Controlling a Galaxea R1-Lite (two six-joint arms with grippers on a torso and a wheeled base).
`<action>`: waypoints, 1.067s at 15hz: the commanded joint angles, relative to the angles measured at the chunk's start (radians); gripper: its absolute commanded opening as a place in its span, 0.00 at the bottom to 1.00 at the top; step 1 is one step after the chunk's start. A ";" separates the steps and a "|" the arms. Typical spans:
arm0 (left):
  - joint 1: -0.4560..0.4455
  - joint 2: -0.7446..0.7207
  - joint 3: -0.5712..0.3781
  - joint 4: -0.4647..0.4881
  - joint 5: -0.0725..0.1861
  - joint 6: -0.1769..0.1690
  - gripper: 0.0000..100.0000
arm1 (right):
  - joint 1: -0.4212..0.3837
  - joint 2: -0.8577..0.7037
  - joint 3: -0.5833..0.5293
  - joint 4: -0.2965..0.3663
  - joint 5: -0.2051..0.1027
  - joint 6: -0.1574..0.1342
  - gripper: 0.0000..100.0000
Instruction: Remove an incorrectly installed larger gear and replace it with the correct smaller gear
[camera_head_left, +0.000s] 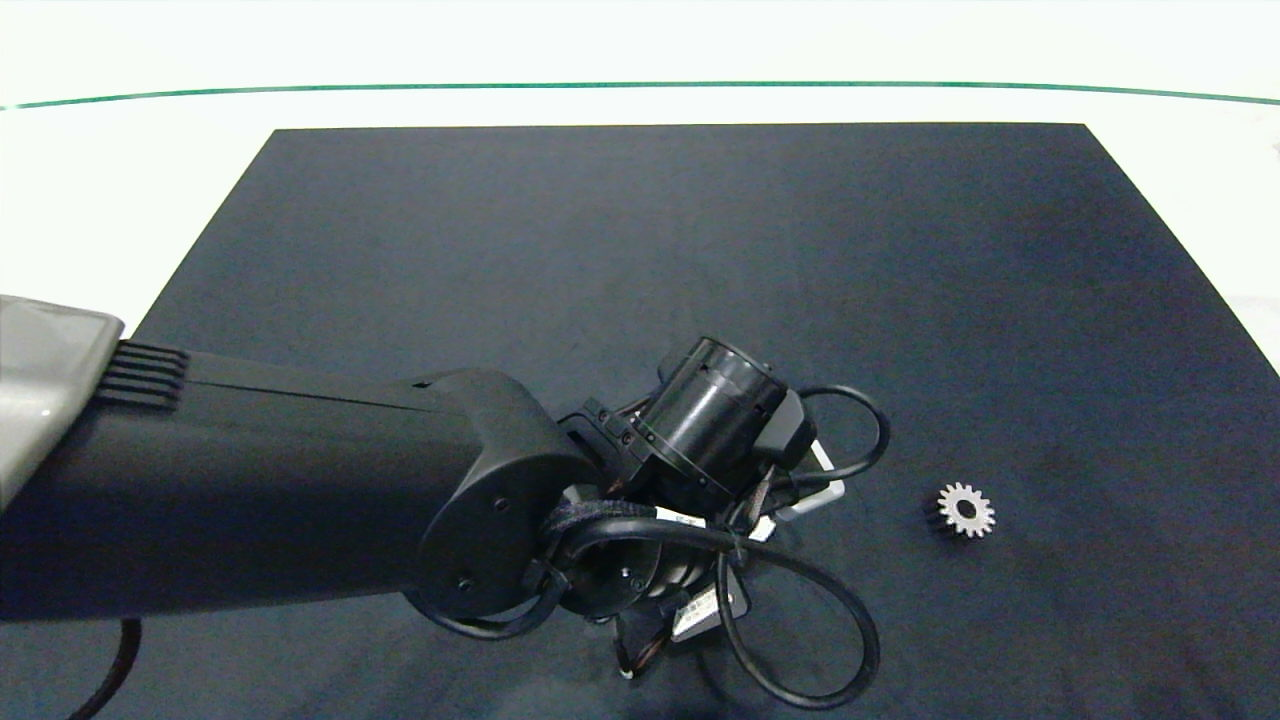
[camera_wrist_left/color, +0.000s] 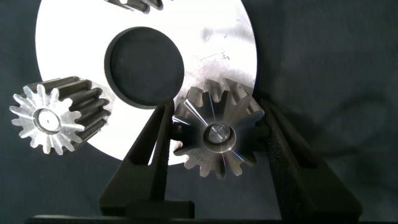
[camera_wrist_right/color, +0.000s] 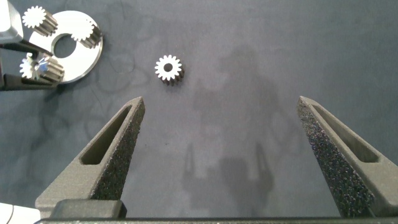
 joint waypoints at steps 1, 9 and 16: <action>0.004 0.001 0.002 0.012 0.003 0.003 0.39 | 0.001 0.000 0.001 0.001 0.000 0.000 1.00; 0.002 0.000 -0.002 0.012 0.003 0.000 0.31 | 0.001 0.000 -0.001 0.001 0.000 0.000 1.00; -0.005 -0.023 -0.009 0.081 0.003 0.000 0.31 | 0.000 -0.002 -0.001 0.001 0.000 0.000 1.00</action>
